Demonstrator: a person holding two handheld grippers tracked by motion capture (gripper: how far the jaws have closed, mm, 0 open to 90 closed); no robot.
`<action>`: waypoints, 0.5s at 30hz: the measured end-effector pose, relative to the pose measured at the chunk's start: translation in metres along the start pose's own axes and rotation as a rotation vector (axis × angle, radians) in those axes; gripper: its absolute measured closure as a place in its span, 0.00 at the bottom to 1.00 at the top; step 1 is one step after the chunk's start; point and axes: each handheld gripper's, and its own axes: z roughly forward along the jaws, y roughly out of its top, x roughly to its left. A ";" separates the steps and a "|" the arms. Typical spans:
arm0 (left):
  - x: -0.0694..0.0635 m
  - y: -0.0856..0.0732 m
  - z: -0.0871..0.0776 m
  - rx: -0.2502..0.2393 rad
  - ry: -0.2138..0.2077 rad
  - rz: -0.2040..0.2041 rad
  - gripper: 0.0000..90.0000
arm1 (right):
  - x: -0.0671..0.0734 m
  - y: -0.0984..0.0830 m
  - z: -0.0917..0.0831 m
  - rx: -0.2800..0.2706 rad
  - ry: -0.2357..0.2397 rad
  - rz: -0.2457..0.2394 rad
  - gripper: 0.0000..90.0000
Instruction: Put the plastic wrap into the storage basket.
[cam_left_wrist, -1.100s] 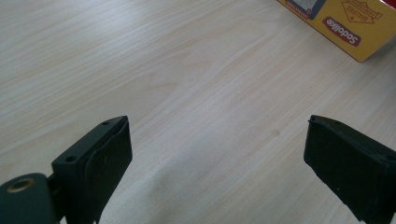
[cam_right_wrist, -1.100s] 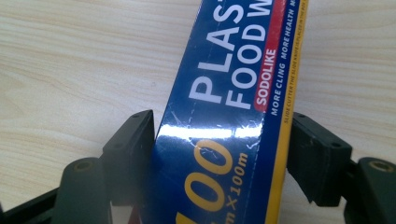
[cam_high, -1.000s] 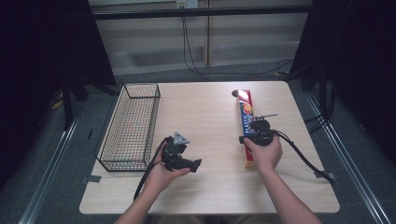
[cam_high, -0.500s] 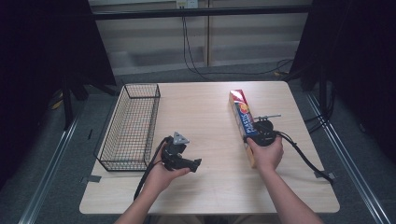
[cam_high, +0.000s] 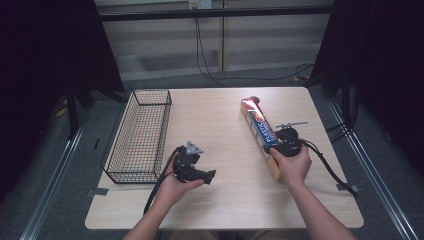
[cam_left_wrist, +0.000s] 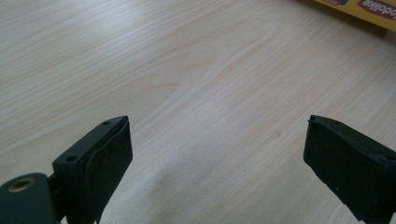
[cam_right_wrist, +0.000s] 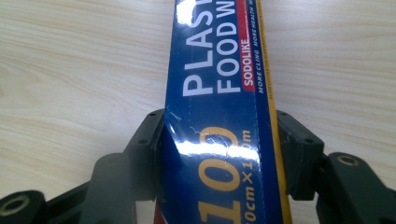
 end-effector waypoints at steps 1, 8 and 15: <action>0.000 0.000 0.000 0.000 0.000 -0.002 0.09 | 0.000 0.001 -0.003 0.000 0.004 -0.005 0.47; -0.001 0.000 0.001 0.003 0.000 -0.004 0.09 | 0.001 -0.001 0.000 -0.008 -0.001 -0.025 0.46; 0.000 -0.001 0.001 0.007 0.000 0.001 0.09 | 0.005 -0.006 0.006 -0.018 -0.026 -0.031 0.44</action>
